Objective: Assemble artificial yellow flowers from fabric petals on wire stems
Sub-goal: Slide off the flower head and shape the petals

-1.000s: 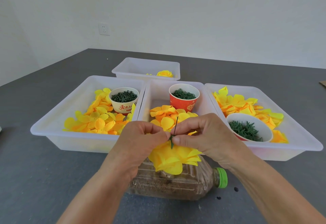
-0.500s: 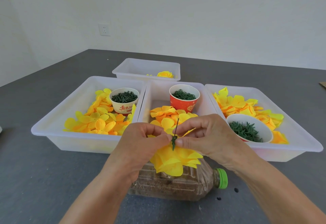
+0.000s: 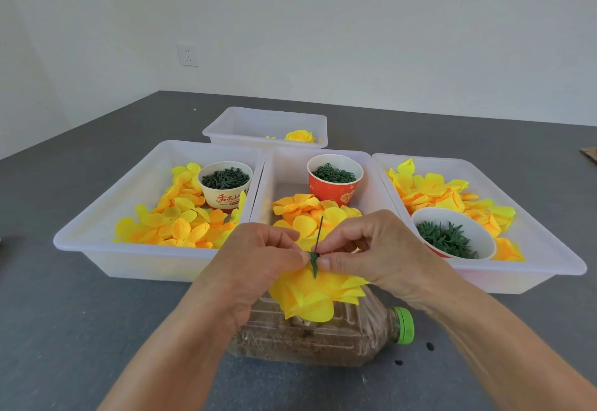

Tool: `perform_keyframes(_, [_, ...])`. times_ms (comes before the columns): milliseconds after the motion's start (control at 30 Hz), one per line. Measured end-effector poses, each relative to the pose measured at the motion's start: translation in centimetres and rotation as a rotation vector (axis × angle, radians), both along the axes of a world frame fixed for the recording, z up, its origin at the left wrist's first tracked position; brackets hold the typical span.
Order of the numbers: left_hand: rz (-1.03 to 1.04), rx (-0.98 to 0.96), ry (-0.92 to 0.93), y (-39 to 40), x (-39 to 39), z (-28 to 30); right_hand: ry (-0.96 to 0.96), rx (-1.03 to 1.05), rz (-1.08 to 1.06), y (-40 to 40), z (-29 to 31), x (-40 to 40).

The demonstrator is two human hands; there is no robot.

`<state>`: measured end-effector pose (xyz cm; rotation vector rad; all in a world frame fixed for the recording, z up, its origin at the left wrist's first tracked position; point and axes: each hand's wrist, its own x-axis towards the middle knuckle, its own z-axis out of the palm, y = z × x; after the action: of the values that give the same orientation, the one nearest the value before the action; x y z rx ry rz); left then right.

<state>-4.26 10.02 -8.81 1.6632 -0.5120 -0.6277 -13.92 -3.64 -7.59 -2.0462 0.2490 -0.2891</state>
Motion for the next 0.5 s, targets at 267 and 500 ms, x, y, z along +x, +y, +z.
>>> perform_keyframes(267, [-0.023,0.010,-0.025,0.00,0.12,0.05,-0.005,-0.075,-0.004,0.13,-0.01,0.27])
perform_keyframes(500, [-0.032,0.013,-0.004,-0.01,0.20,-0.19,0.033,0.037,-0.002,-0.16,-0.22,0.20])
